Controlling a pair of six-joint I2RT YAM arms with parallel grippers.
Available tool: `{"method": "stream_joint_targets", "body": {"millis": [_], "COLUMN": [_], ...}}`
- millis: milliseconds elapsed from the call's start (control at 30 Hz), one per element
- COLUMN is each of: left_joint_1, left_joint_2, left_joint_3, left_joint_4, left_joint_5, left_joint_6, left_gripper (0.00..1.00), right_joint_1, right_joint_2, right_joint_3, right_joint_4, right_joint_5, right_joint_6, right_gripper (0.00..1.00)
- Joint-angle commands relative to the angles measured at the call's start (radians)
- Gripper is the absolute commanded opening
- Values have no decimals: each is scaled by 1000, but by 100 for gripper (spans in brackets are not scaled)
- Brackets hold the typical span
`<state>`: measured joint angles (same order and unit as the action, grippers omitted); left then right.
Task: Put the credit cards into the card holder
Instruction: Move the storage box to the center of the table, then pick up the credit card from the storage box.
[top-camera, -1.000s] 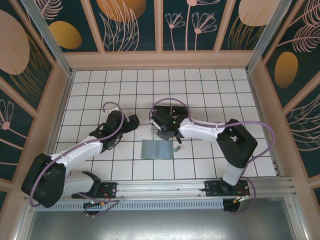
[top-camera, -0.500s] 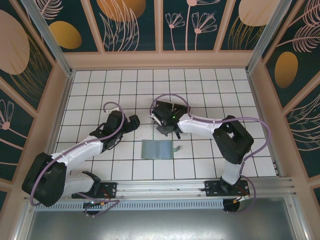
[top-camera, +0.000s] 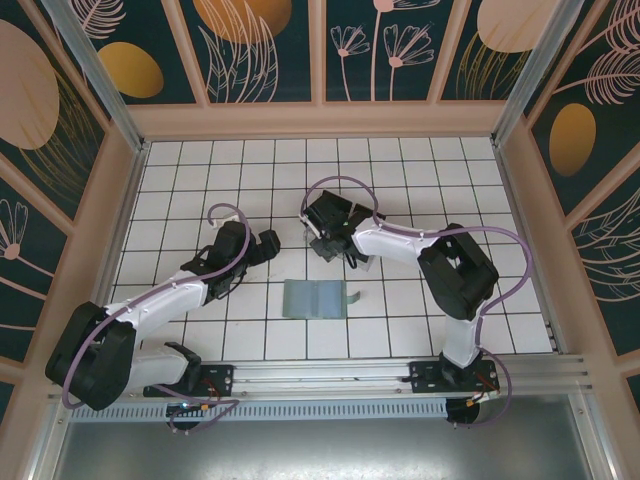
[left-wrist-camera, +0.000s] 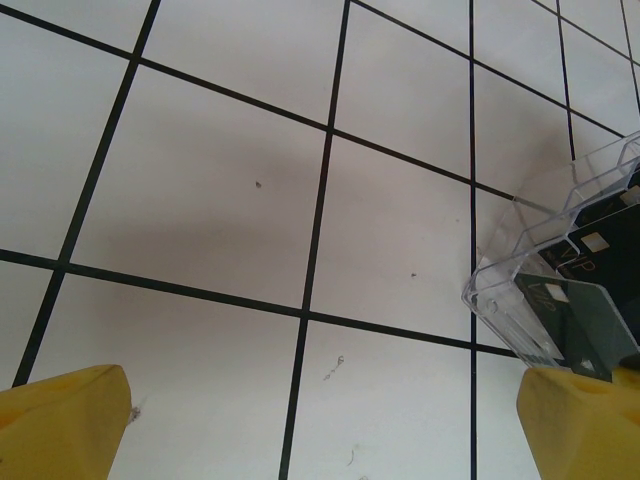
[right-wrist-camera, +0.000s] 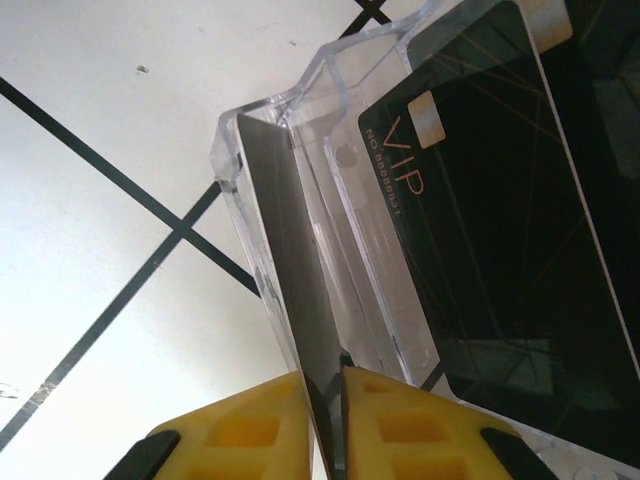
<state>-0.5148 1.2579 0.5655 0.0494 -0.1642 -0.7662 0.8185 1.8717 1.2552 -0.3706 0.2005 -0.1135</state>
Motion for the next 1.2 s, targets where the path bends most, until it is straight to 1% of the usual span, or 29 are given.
{"method": "stream_joint_targets", "body": {"millis": [0, 167, 300, 567, 733, 900, 1167], "left_joint_1": [10, 9, 9, 9, 10, 9, 9], "left_joint_2": [12, 15, 12, 12, 12, 12, 16], "left_joint_3": [5, 5, 2, 1, 2, 2, 10], "left_joint_4": [17, 18, 17, 18, 18, 18, 15], "left_joint_5": [8, 9, 9, 8, 9, 12, 15], "left_joint_6": [6, 5, 5, 5, 6, 5, 8], "left_gripper": [99, 99, 98, 99, 99, 99, 98], "right_joint_1": [-8, -11, -13, -15, -15, -15, -12], "right_joint_2": [1, 9, 21, 31, 29, 12, -21], "right_joint_3": [39, 52, 54, 57, 62, 84, 142], "right_joint_4": [-1, -4, -5, -8, -13, -26, -65], "right_joint_5": [-17, -20, -21, -34, -46, -39, -33], "right_joint_6": [23, 18, 15, -3, -40, -64, -87], "right_gripper": [17, 20, 19, 13, 5, 0, 0]}}
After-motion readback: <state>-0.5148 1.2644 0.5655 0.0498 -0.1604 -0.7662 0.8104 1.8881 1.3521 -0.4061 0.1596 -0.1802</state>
